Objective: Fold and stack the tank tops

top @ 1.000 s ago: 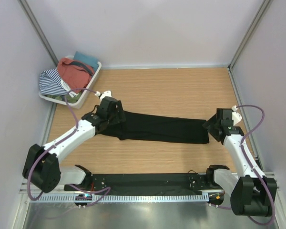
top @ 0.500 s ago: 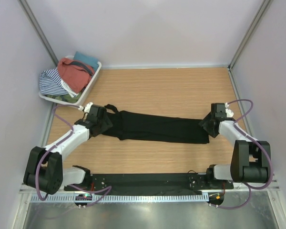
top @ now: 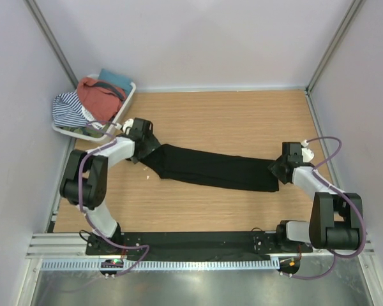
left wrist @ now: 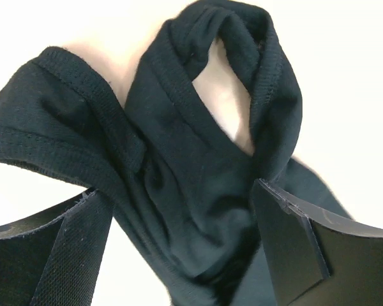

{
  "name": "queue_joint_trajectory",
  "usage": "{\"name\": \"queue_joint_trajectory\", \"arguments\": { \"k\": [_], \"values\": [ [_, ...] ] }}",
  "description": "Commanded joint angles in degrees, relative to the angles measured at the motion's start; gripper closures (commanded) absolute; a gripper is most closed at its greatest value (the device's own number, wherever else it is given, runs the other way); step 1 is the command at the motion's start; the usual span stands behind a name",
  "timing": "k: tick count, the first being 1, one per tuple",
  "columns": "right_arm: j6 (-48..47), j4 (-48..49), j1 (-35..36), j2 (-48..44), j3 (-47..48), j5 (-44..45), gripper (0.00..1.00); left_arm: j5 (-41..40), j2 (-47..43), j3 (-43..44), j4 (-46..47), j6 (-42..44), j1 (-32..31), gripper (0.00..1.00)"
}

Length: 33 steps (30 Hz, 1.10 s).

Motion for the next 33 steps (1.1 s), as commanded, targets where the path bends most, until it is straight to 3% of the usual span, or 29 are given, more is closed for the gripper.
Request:
{"name": "queue_joint_trajectory", "arguments": {
  "k": [1,3,4,6,7,10,17,24,28,31,32,33],
  "values": [
    [1.34,-4.22,1.07,-1.19,-3.37,-0.59,0.53,-0.75,6.16,8.23,-0.1,-1.3,0.58,0.12],
    [0.81,-4.92,1.42,-2.33,-4.25,-1.29,0.61,-0.05,10.2,10.8,-0.37,-1.82,0.67,0.14],
    [0.63,-5.1,1.6,-3.65,-4.52,-1.64,0.73,0.22,11.26,12.9,-0.19,-1.82,0.67,0.16],
    [0.46,-5.8,2.03,-4.88,-5.57,-3.57,0.87,2.83,14.86,16.32,1.21,-0.95,0.67,0.28],
    [0.54,-6.33,2.38,-5.93,-5.92,-4.45,0.88,3.72,16.35,18.09,1.56,-0.51,0.58,0.42],
    [2.21,-8.08,6.33,-8.04,-5.84,-5.6,0.88,5.22,23.03,27.13,0.35,1.51,0.67,0.63],
    [13.62,-10.55,25.13,-9.28,-6.63,-3.75,0.89,14.63,41.57,54.11,-5.73,2.14,0.23,0.97],
    [28.92,-10.73,52.55,-9.73,-3.56,-0.94,0.91,24.91,60.56,85.46,-4.94,-3.84,-1.0,1.0],
    [28.06,-1.79,60.56,-2.71,-0.05,-7.68,0.88,24.74,62.95,88.51,-0.31,-7.44,-2.23,0.98],
    [23.32,-1.06,63.99,3.1,5.31,-9.29,0.77,24.74,61.11,84.99,4.01,-8.33,-2.32,0.96],
    [22.0,-1.5,64.87,4.15,6.72,-9.99,0.63,24.22,60.14,84.29,4.2,-7.63,-2.32,0.96],
    [20.07,-1.59,66.18,4.42,8.47,-10.0,0.56,23.78,59.7,84.28,4.12,-7.1,-2.32,0.95]
  ]
}}
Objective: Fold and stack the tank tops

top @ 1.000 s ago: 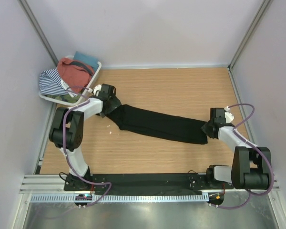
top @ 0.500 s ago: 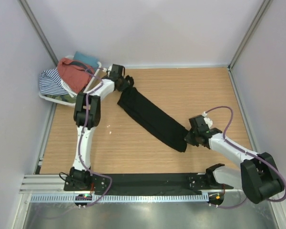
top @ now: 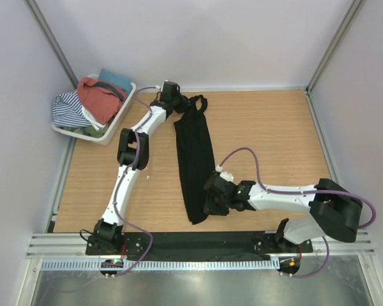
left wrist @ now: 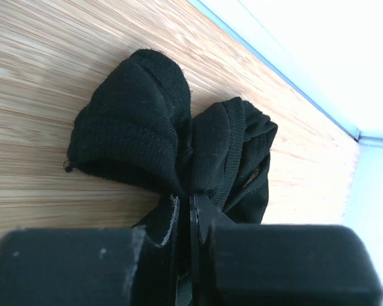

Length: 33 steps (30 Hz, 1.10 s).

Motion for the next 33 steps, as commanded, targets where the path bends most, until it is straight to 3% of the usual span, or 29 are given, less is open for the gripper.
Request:
{"name": "queue_joint_trajectory", "arguments": {
  "k": [1,2,3,6,7,12,18,23,27,28,33],
  "values": [
    [-4.99,3.39,3.73,0.74,5.89,-2.8,0.5,0.24,-2.86,-1.18,2.37,0.22,-0.07,0.94],
    [-5.52,4.09,4.08,0.12,5.98,-2.89,0.37,-0.73,-3.64,-1.18,2.02,0.66,0.11,0.9],
    [-6.14,4.28,4.26,-0.67,6.24,-2.81,0.32,-0.91,-4.09,-1.18,1.67,1.45,0.11,0.67],
    [-8.59,-0.61,4.17,-3.4,9.65,0.42,0.28,-1.0,-5.75,-1.53,1.22,2.51,0.37,0.34],
    [-10.87,-2.65,3.91,-3.75,11.06,1.93,0.28,-0.83,-6.28,-1.88,0.87,2.78,0.46,0.31],
    [-18.17,-10.21,-0.83,-3.14,18.1,5.63,0.3,1.1,-13.3,-8.11,1.13,4.35,2.39,0.23],
    [-25.47,-9.08,-11.9,-1.56,18.46,0.19,0.32,3.57,-21.48,-14.7,-0.09,8.83,5.12,0.1],
    [-30.04,-6.8,-18.31,0.99,19.07,-0.07,0.33,3.21,-31.23,-21.9,-4.05,12.97,5.12,0.1],
    [-33.99,-3.99,-25.95,6.34,23.54,-2.71,0.42,3.4,-43.09,-37.7,-1.08,13.24,4.42,0.11],
    [-34.53,-3.29,-26.84,8.7,24.51,-2.89,0.46,3.13,-45.64,-45.22,-0.11,13.24,4.24,0.11],
    [-36.55,0.41,-32.12,18.64,33.11,-8.24,0.47,0.5,-62.67,-65.66,4.46,13.68,2.4,0.11]
  ]
}}
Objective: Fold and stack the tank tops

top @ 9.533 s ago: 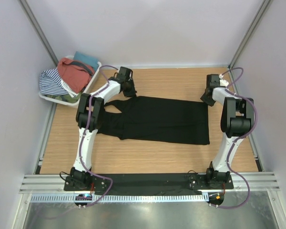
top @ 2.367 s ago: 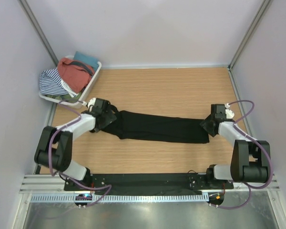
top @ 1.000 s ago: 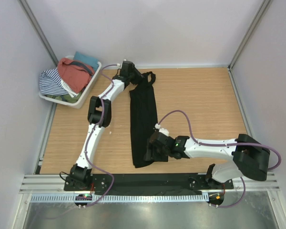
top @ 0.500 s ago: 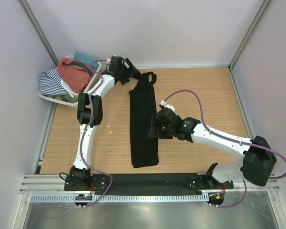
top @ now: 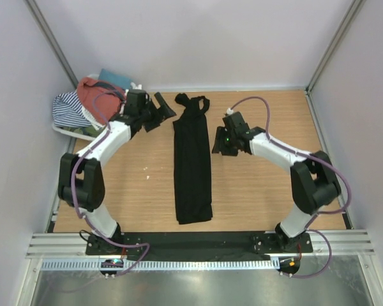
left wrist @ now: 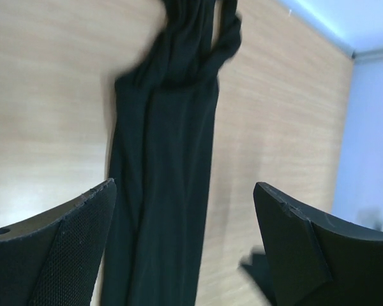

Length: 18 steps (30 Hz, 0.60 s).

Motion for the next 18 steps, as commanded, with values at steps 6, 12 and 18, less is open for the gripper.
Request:
{"name": "queue_joint_trajectory", "arguments": {
  "k": [6,12,18],
  "values": [
    [-1.13,9.79,-6.73,19.36,17.84,-10.55,0.51,-4.44,-21.76,-30.09,5.75,0.67,-7.27,0.12],
    [-0.17,12.16,-9.1,30.95,29.36,-12.4,0.47,-5.5,-31.18,-43.03,6.46,-2.93,-14.39,0.12],
    [0.8,14.36,-11.48,38.52,36.48,-14.42,0.46,-6.46,-39.71,-54.63,8.04,-7.94,-18.87,0.12]
  ]
}}
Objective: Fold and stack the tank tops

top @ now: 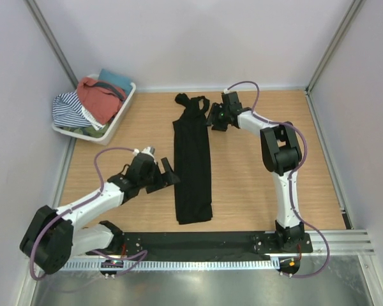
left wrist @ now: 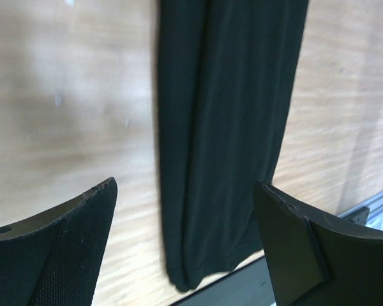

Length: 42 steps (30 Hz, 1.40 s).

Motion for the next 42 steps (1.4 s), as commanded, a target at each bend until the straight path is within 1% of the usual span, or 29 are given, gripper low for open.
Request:
{"name": "queue_joint_trajectory", "arguments": {
  "k": [1,4,7,12,16,18,19,20,21,22,23,24,25,26,27,28,29,30,32,33,34,35,36,38,39,41,42],
  "values": [
    [0.67,3.06,-1.2,3.21,5.73,-2.47,0.46,-2.35,-6.58,-5.28,3.02,-3.66,-2.31,0.12],
    [1.46,4.29,-1.73,6.55,8.8,-2.65,0.46,-2.88,-8.18,-8.45,2.23,-4.45,-3.45,0.12],
    [2.51,4.99,-2.35,9.8,12.23,-3.35,0.46,-2.8,-7.39,-9.86,1.44,-5.07,-4.86,0.12],
    [5.24,7.8,-2.52,14.37,16.98,-5.11,0.49,-4.2,-4.67,-10.65,1.52,-7.09,-9.16,0.13],
    [8.92,9.56,-2.7,18.59,22.25,-5.9,0.56,-4.99,-1.86,-10.12,1.69,-8.75,-12.85,0.13],
    [9.89,10.96,-2.61,19.91,22.79,-5.72,0.57,-4.99,-0.46,-10.12,2.22,-9.64,-14.78,0.13],
    [10.33,12.8,-2.7,20.27,23.14,-5.64,0.58,-6.64,0.16,-10.12,2.92,-10.42,-15.49,0.13],
    [11.3,12.73,-2.7,21.23,23.58,-5.38,0.63,-6.84,0.95,-9.86,3.1,-10.69,-16.8,0.13],
    [11.65,12.73,-2.61,21.67,24.46,-4.42,0.66,-7.1,2.7,-9.68,3.28,-10.96,-17.25,0.15],
    [12.0,12.47,-2.61,22.37,26.29,-4.15,0.73,-7.01,3.85,-9.51,3.54,-11.48,-17.69,0.18],
    [12.62,12.21,-2.7,22.81,27.18,-3.79,0.77,-7.01,4.9,-9.25,3.63,-11.75,-18.3,0.2],
    [12.88,12.12,-2.79,23.43,27.88,-3.27,0.8,-7.1,5.87,-9.16,3.89,-12.01,-18.74,0.29],
    [13.15,12.72,-2.87,23.43,28.41,-2.22,0.87,-7.19,7.8,-9.07,4.5,-12.19,-19.01,0.34],
    [13.32,12.73,-2.88,23.43,28.51,-1.43,0.88,-7.28,8.51,-9.15,4.77,-12.54,-19.53,0.38],
    [13.07,12.73,-2.96,23.09,28.68,-0.63,0.89,-7.54,9.3,-9.16,5.03,-12.71,-19.8,0.48],
    [12.8,14.73,-2.96,23.08,29.12,0.94,0.9,-7.89,10.27,-9.16,5.04,-12.8,-20.06,0.52],
    [12.36,14.84,-2.88,22.99,29.47,1.74,0.89,-8.33,10.8,-9.24,5.21,-13.15,-20.59,0.56],
    [11.32,14.93,-2.96,22.82,30.0,2.36,0.9,-8.68,11.06,-9.33,5.3,-13.33,-20.86,0.65],
    [10.17,15.8,-2.96,22.56,31.05,3.24,0.87,-9.12,12.03,-9.42,5.21,-13.51,-21.56,0.72],
    [9.21,16.42,-2.96,22.38,31.32,3.5,0.84,-9.21,12.3,-9.51,5.3,-13.51,-21.73,0.79],
    [8.93,16.86,-2.79,21.86,31.41,3.59,0.77,-9.3,12.65,-9.59,5.3,-13.68,-21.82,0.82],
    [8.67,17.3,-2.96,21.5,31.32,3.77,0.74,-9.3,13.08,-9.6,5.21,-13.68,-22.09,0.84],
    [7.8,17.65,-2.88,21.15,31.15,3.85,0.61,-9.3,13.35,-9.68,5.21,-13.94,-22.26,0.86],
    [6.91,17.3,-2.96,20.01,31.06,3.85,0.52,-9.3,13.53,-10.12,5.21,-14.03,-22.44,0.87],
    [6.48,15.91,-2.88,19.48,30.88,3.59,0.48,-9.39,13.44,-10.21,5.21,-14.12,-22.44,0.87],
    [4.37,13.88,-2.88,17.29,30.18,3.15,0.47,-9.39,12.66,-10.74,5.21,-13.95,-22.53,0.86],
    [2.71,13.44,-2.96,16.15,27.48,2.89,0.47,-9.3,12.39,-11.0,4.95,-14.03,-22.44,0.86]
  ]
}}
